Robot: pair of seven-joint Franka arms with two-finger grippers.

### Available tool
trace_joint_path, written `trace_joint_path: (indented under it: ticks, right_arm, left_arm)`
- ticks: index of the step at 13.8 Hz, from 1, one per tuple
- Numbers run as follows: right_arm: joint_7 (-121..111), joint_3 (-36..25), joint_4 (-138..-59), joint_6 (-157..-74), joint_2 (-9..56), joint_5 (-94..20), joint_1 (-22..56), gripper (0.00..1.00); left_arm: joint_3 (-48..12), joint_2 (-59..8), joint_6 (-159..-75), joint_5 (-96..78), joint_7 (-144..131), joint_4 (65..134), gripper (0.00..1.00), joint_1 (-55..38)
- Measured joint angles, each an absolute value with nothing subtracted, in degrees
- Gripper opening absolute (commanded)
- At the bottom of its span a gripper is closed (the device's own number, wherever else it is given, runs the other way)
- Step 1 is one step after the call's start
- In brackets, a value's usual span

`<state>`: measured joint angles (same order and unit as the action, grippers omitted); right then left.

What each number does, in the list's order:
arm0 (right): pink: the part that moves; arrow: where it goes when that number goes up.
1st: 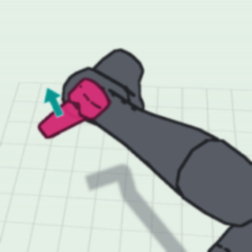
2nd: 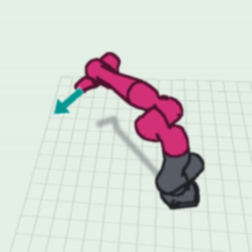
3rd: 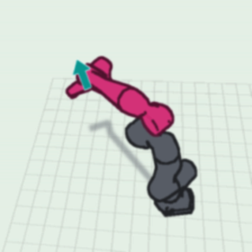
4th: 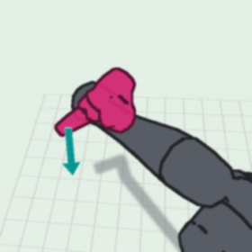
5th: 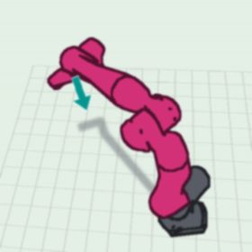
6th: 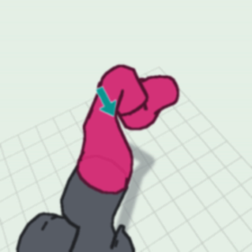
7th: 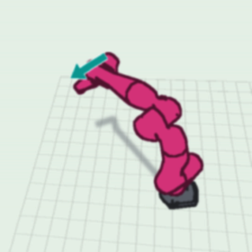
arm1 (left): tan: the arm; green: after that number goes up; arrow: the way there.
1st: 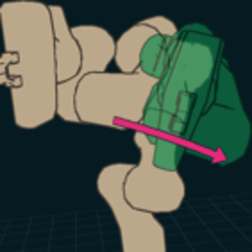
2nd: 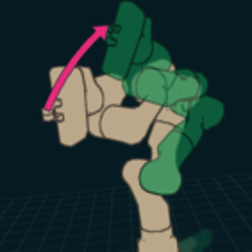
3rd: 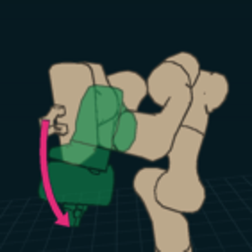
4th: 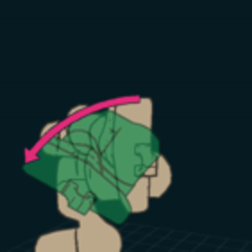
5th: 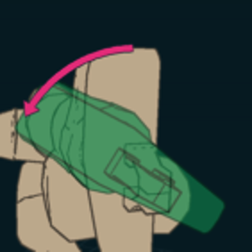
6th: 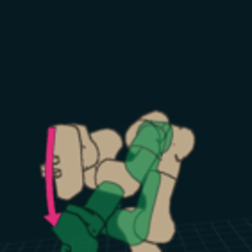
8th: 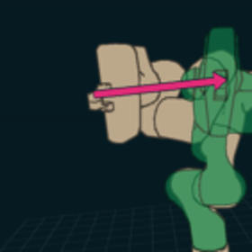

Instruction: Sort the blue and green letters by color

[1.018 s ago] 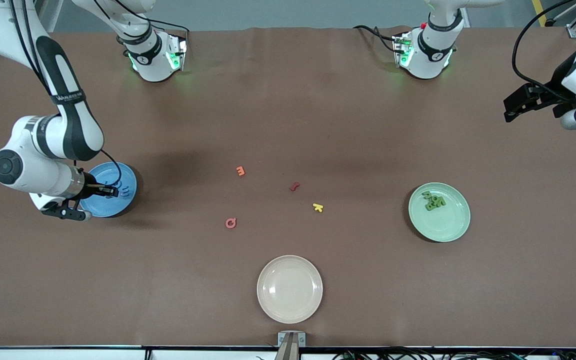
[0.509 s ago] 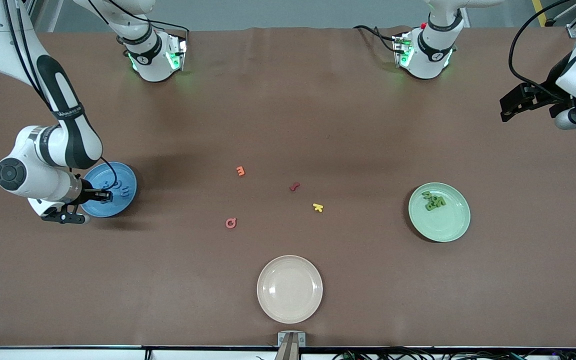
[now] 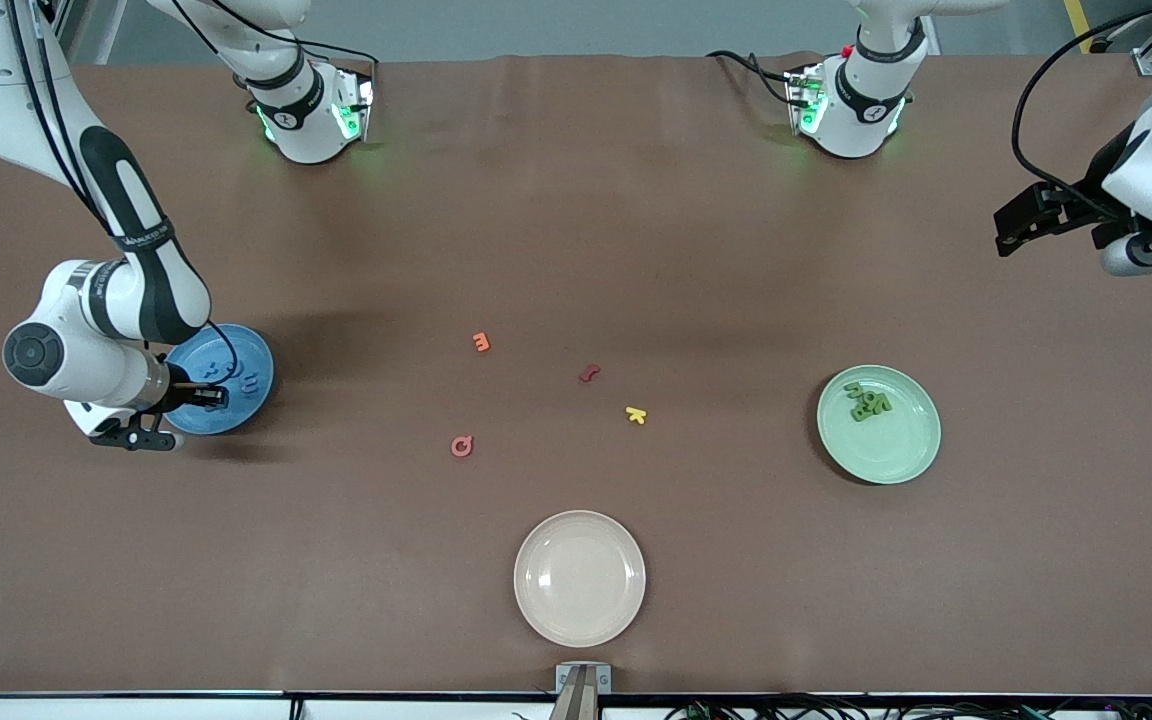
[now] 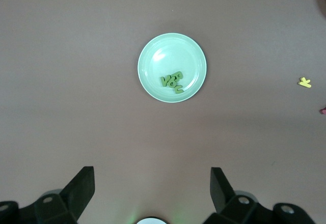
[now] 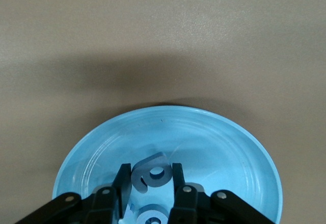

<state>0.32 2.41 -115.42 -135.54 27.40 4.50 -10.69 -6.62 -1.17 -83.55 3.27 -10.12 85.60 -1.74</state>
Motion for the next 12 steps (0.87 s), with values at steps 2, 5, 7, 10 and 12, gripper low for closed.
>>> trace_joint_path:
  ticks: [2,5,7,10,12]
  right_arm:
    - [0.3,2.4,-115.3,-135.5,27.4,4.5,-10.7,0.99]
    - [0.4,2.7,-114.6,-134.6,26.3,4.5,-10.7,1.00]
    - [0.7,3.1,-114.1,-130.6,23.5,4.5,-10.7,1.00]
    - [2.3,3.8,-113.3,-121.8,15.9,4.5,-10.0,1.00]
    - [2.8,4.1,-113.0,-115.5,9.3,4.4,-9.3,1.00]
  left_arm:
    - [-6.6,-1.2,-83.8,3.3,-10.1,85.6,1.00,-1.7]
    - [-6.6,-1.2,-83.8,3.3,-10.1,85.6,1.00,-1.7]
    - [-6.6,-1.3,-83.8,3.3,-10.1,85.6,1.00,-1.7]
    - [-6.6,-1.4,-83.8,3.3,-10.1,85.6,1.00,-1.7]
    - [-6.6,-1.5,-83.8,3.3,-10.1,85.6,1.00,-1.7]
